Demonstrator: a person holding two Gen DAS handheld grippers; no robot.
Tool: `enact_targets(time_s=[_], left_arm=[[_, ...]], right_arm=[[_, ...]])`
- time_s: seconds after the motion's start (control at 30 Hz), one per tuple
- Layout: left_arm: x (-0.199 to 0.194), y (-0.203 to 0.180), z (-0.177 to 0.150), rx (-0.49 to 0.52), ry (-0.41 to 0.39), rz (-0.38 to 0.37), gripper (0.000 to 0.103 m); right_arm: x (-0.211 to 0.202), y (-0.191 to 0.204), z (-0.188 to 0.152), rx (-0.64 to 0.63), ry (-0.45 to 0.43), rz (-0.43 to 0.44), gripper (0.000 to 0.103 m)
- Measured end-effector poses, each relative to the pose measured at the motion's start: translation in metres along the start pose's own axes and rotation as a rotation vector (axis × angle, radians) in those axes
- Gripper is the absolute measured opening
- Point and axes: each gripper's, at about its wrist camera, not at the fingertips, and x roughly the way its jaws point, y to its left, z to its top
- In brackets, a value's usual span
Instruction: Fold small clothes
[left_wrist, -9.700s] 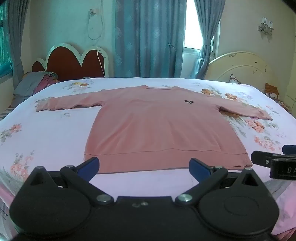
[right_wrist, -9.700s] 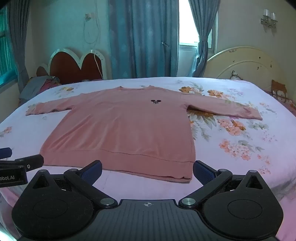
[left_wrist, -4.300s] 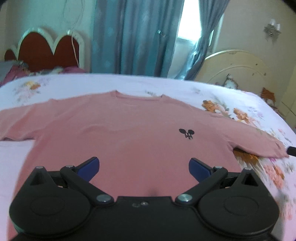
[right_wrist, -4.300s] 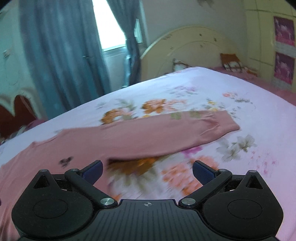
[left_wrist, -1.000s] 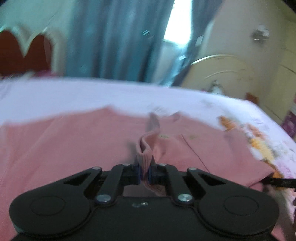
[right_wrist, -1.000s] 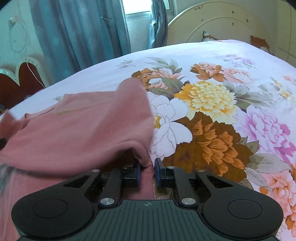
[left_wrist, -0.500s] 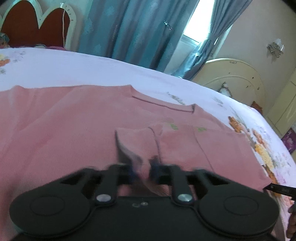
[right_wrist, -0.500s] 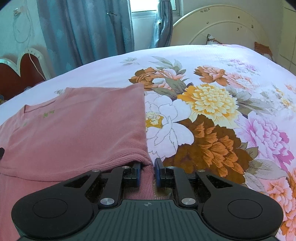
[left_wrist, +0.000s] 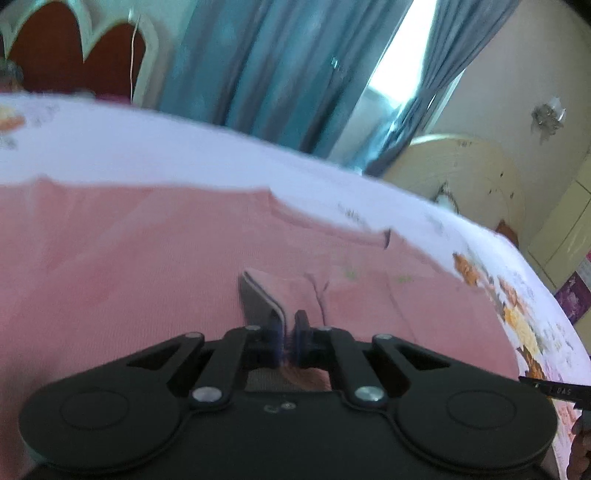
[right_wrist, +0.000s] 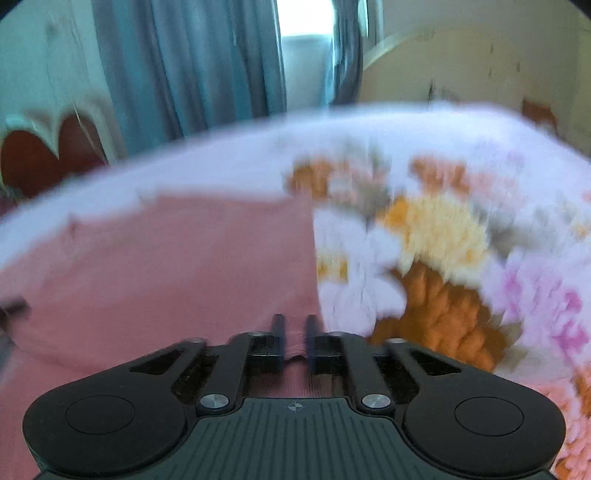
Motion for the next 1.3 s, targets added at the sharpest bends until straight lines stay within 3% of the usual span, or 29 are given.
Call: enact_targets(time_s=[0.17,0.27,0.3,0.33,0.4,0.53,0.57,0.6,0.7,0.83,0.87,0.9,0.97,1.07,1.13,1.17,1.2,1.23,1.27,1.3], left_arm=[[0.007,0.002,-0.011,0.012,0.051,0.008,0.009],[0.003,0.006,-0.005,-0.022,0.018,0.021,0.043],[0.002,0.006,-0.002,-0.016,-0.001,0.029,0.06],[0.003,0.007,0.001,-0.015,-0.01,0.032,0.064],[0.011,0.01,0.009,-0.028,0.008,0.015,0.064],[0.037,0.012,0.021,-0.017,0.075,0.009,0.041],[0.04,0.011,0.023,-0.004,0.082,0.004,0.031],[0.044,0.011,0.025,0.007,0.098,-0.007,0.007],[0.035,0.008,0.021,0.05,0.038,0.01,0.007],[0.034,0.014,0.011,0.021,0.043,-0.013,0.01],[0.035,0.017,0.011,-0.006,0.044,-0.017,0.012],[0.037,0.019,0.011,-0.032,0.044,-0.026,0.014],[0.04,0.019,0.014,-0.051,0.041,-0.034,0.022],[0.044,0.016,0.016,-0.047,0.054,-0.035,0.02],[0.046,0.019,0.017,-0.071,0.062,-0.055,0.009],[0.047,0.021,0.017,-0.083,0.064,-0.069,0.008],[0.045,0.021,0.016,-0.083,0.044,-0.072,0.007],[0.037,0.021,0.014,-0.077,-0.015,-0.073,0.007],[0.03,0.021,0.012,-0.081,-0.065,-0.092,0.007],[0.027,0.019,0.01,-0.063,-0.079,-0.064,0.007]], right_arm=[[-0.001,-0.004,-0.005,-0.019,0.005,0.018,0.0],[-0.006,-0.003,0.006,-0.002,-0.039,0.017,0.0],[-0.006,-0.002,0.01,-0.001,-0.05,0.021,0.0],[-0.005,-0.001,0.013,-0.005,-0.052,0.027,0.0],[0.003,0.003,0.019,-0.01,-0.047,0.043,0.0],[0.024,0.011,0.035,-0.005,-0.056,0.067,0.0],[0.03,0.012,0.04,-0.006,-0.055,0.07,0.0],[0.036,0.013,0.043,-0.008,-0.049,0.071,0.0],[0.048,0.004,0.046,-0.04,-0.032,0.026,0.0],[0.045,-0.038,0.062,0.154,-0.075,0.102,0.0],[0.048,-0.042,0.068,0.171,-0.075,0.116,0.007],[0.053,-0.045,0.074,0.186,-0.072,0.132,0.032],[0.063,-0.047,0.087,0.186,-0.098,0.125,0.052],[0.081,-0.053,0.102,0.209,-0.079,0.17,0.052],[0.094,-0.057,0.108,0.237,-0.058,0.19,0.051],[0.099,-0.059,0.109,0.245,-0.039,0.202,0.044],[0.105,-0.059,0.108,0.248,-0.01,0.223,0.017],[0.106,-0.059,0.107,0.243,0.002,0.245,0.002],[0.098,-0.056,0.108,0.205,-0.04,0.238,0.003],[0.091,-0.053,0.108,0.155,-0.08,0.225,0.002]])
